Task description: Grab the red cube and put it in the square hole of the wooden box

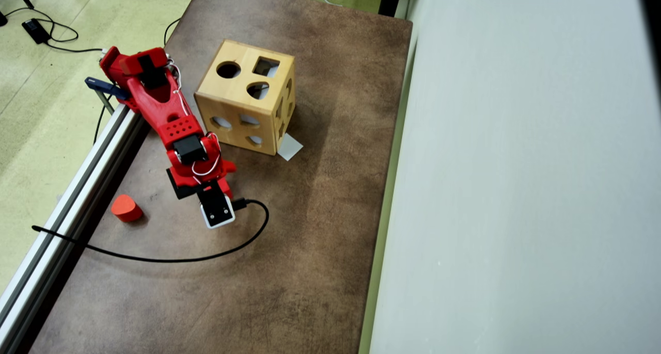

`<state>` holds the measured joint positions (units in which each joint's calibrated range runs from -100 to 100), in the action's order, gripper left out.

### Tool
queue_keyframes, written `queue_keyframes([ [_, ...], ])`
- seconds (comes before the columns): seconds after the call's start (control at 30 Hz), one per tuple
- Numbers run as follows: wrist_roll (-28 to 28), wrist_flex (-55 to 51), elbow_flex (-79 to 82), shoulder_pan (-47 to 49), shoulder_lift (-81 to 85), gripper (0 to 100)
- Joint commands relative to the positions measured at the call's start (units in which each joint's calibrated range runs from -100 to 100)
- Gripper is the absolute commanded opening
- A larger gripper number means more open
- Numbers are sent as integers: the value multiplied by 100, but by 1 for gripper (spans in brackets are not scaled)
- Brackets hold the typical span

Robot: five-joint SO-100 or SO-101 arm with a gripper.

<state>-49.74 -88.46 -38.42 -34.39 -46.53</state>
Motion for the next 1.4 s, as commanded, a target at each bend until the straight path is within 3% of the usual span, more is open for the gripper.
queue_keyframes([
  [0.0,-15,76,-165,66,-48,38],
  [1.37,-24,462,-147,274,-812,38],
])
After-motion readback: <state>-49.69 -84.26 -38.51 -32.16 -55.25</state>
